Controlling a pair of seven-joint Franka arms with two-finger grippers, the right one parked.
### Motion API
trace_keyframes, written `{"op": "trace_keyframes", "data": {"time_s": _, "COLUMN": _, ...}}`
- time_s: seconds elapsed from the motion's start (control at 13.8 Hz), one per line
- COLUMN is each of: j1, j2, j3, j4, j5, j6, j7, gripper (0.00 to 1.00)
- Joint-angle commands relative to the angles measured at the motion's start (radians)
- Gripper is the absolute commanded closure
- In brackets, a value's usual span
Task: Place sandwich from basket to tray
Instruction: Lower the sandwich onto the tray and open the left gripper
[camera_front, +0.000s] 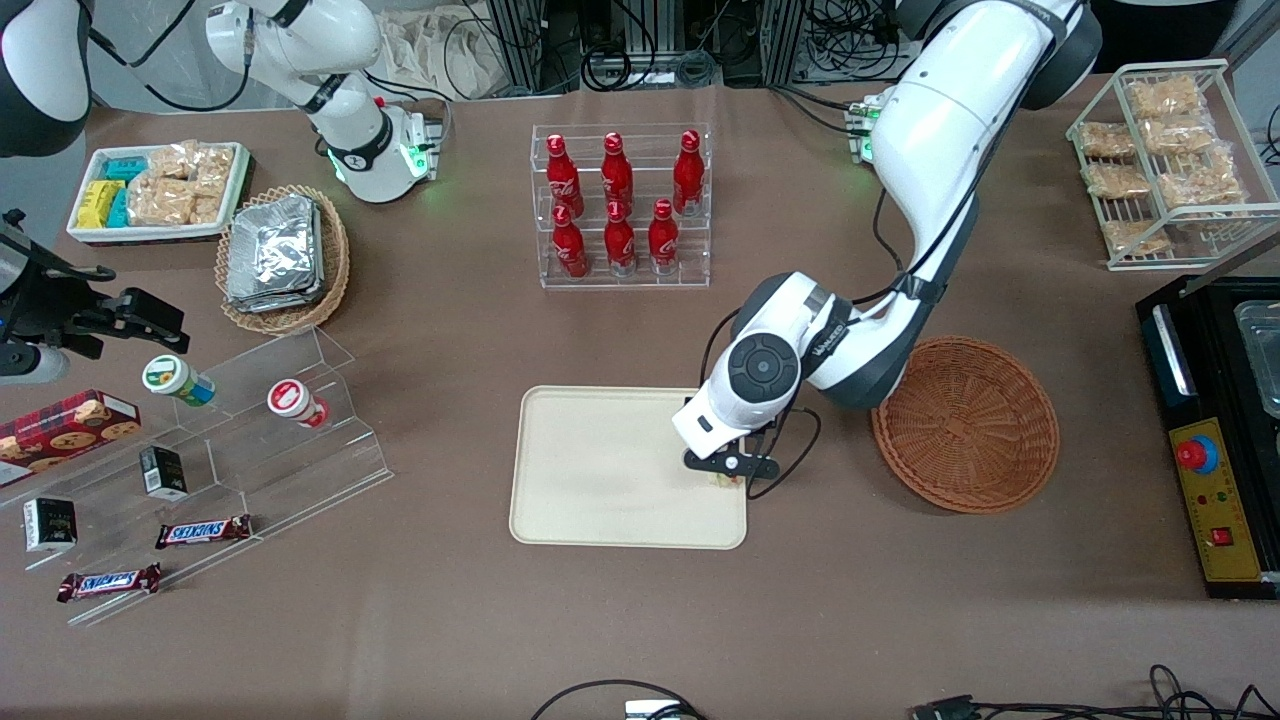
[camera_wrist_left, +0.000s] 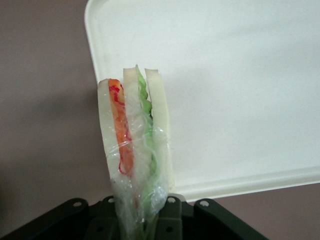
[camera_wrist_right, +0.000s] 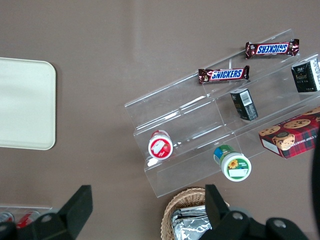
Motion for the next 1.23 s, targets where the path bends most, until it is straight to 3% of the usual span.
{"op": "trace_keyframes", "data": {"time_s": 0.0, "j1": -0.017, "j2": 0.061, "j3": 0.008, "j4": 0.038, "j5": 0.014, "j6": 0.080, "j7": 0.042, "gripper": 0.99}}
{"op": "trace_keyframes", "data": {"time_s": 0.22, "j1": -0.017, "j2": 0.093, "j3": 0.008, "j4": 0.045, "j5": 0.012, "j6": 0.148, "j7": 0.042, "gripper": 0.94}}
{"op": "trace_keyframes", "data": {"time_s": 0.36, "j1": -0.015, "j2": 0.090, "j3": 0.008, "j4": 0.049, "j5": 0.009, "j6": 0.157, "j7": 0.042, "gripper": 0.74}}
{"op": "trace_keyframes", "data": {"time_s": 0.44, "j1": -0.014, "j2": 0.080, "j3": 0.008, "j4": 0.049, "j5": 0.012, "j6": 0.157, "j7": 0.043, "gripper": 0.14}}
{"op": "trace_keyframes", "data": {"time_s": 0.51, "j1": -0.011, "j2": 0.072, "j3": 0.008, "j4": 0.049, "j5": 0.012, "j6": 0.156, "j7": 0.042, "gripper": 0.00}}
{"op": "trace_keyframes", "data": {"time_s": 0.65, "j1": -0.006, "j2": 0.024, "j3": 0.008, "j4": 0.035, "j5": 0.006, "j6": 0.137, "j7": 0.039, "gripper": 0.00}}
{"op": "trace_keyframes", "data": {"time_s": 0.94, "j1": -0.009, "j2": -0.077, "j3": 0.008, "j4": 0.028, "j5": 0.003, "j6": -0.074, "j7": 0.040, "gripper": 0.00}}
{"op": "trace_keyframes", "data": {"time_s": 1.16, "j1": 0.006, "j2": -0.251, "j3": 0.010, "j4": -0.122, "j5": 0.001, "j6": -0.156, "j7": 0.025, "gripper": 0.00}}
